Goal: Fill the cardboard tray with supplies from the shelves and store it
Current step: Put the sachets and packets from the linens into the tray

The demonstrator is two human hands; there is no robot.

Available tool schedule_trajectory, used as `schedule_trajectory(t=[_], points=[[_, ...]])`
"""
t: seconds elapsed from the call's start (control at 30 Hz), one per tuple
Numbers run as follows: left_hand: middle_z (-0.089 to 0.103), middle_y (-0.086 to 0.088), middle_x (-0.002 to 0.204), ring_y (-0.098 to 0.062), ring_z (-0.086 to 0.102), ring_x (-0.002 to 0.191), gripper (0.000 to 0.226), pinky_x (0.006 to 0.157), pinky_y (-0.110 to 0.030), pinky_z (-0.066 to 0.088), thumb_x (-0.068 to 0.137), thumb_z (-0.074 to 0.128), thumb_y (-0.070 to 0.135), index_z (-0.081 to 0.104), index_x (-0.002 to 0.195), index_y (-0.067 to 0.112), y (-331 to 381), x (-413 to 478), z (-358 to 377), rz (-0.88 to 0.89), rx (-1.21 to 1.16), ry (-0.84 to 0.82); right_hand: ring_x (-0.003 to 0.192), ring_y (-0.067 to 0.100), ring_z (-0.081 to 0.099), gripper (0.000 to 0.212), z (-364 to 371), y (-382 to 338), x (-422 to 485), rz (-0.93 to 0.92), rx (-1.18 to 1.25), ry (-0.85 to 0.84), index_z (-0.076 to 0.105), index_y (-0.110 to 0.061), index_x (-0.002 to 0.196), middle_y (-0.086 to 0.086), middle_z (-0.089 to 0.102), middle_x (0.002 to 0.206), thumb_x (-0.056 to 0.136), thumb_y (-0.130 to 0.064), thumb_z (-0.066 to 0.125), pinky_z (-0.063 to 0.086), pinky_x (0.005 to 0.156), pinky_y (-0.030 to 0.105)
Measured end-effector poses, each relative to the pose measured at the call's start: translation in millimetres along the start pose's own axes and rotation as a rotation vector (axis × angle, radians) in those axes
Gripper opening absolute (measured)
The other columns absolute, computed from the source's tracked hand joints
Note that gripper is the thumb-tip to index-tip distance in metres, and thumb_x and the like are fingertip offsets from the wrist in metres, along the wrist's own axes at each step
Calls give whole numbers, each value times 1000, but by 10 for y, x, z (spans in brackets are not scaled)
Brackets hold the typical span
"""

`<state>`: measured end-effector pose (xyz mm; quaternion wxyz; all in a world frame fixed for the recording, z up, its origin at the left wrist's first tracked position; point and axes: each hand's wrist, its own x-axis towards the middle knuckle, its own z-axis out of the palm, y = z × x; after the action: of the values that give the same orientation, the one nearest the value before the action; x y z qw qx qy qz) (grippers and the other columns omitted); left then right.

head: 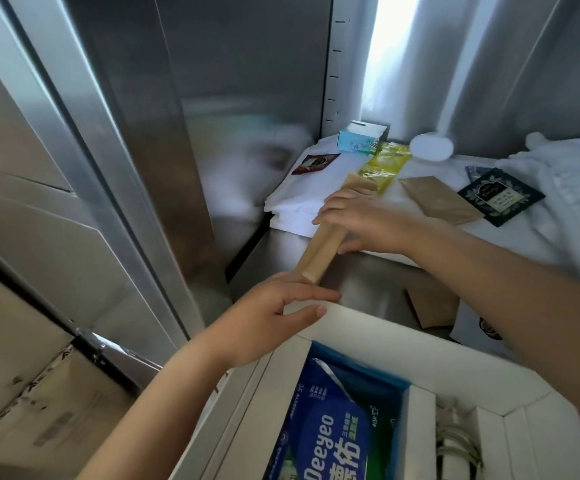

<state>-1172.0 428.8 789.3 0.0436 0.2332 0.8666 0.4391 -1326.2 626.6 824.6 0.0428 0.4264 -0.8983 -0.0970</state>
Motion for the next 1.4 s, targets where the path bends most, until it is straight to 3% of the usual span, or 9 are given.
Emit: schedule_trajectory(t=[0.37, 0.63, 0.8, 0.97, 1.07, 1.2, 1.3, 1.4], points=[[62, 24, 107, 8, 47, 110, 26, 95, -6, 30, 93, 59, 27, 67, 117, 32, 48, -6, -4, 2, -35, 14, 122, 17, 39, 53, -22, 19, -144, -28, -28, 64, 55, -26, 129, -4, 53, 126, 82, -47, 66, 26, 100, 30], [62, 19, 114, 7, 46, 114, 27, 100, -14, 32, 94, 56, 32, 65, 119, 34, 13, -18, -18, -3, 10, -17, 111, 21, 48, 46, -103, 111, -558, 93, -60, 189, 64, -28, 115, -4, 59, 112, 77, -53, 69, 26, 92, 32], [62, 22, 109, 7, 47, 113, 26, 97, -13, 34, 95, 54, 36, 63, 119, 40, -8, -20, -22, 9, 9, -29, 104, 30, 57, 49, -223, 132, -850, 150, -59, 250, 69, -19, 110, 4, 64, 110, 71, -46, 78, 41, 86, 42], [64, 19, 109, 6, 48, 111, 25, 95, -11, 34, 95, 54, 33, 63, 116, 42, -17, -8, -21, 29, 10, -28, 102, 34, 59, 50, -368, 55, -1180, 222, -14, 352, 71, -15, 108, 9, 65, 111, 65, -39, 83, 44, 83, 51], [64, 18, 108, 7, 49, 110, 25, 94, -8, 32, 95, 54, 31, 63, 115, 42, -8, -8, -20, 39, 2, -28, 100, 36, 58, 50, -467, -34, -1370, 216, 27, 388, 71, -11, 108, 12, 65, 108, 67, -37, 81, 44, 85, 49], [65, 14, 109, 6, 50, 109, 25, 93, -8, 33, 96, 54, 28, 64, 115, 40, -11, -15, -17, 35, -18, -18, 97, 34, 57, 53, -548, -178, -1610, 192, 57, 390, 69, -13, 112, 11, 63, 107, 72, -47, 66, 43, 83, 49], [66, 10, 110, 4, 52, 109, 25, 95, -12, 37, 96, 53, 25, 66, 116, 33, -19, -12, -19, 31, -40, -17, 95, 33, 57, 51, -543, -308, -1754, 137, 78, 387, 69, -13, 112, 10, 63, 106, 73, -45, 68, 45, 80, 52], [66, 11, 109, 7, 54, 105, 25, 92, -8, 37, 97, 53, 21, 67, 113, 34, -14, -6, -12, 29, -62, -8, 95, 27, 58, 51, -509, -446, -1861, 66, 88, 373, 69, -12, 112, 7, 63, 106, 77, -49, 70, 45, 83, 46]])
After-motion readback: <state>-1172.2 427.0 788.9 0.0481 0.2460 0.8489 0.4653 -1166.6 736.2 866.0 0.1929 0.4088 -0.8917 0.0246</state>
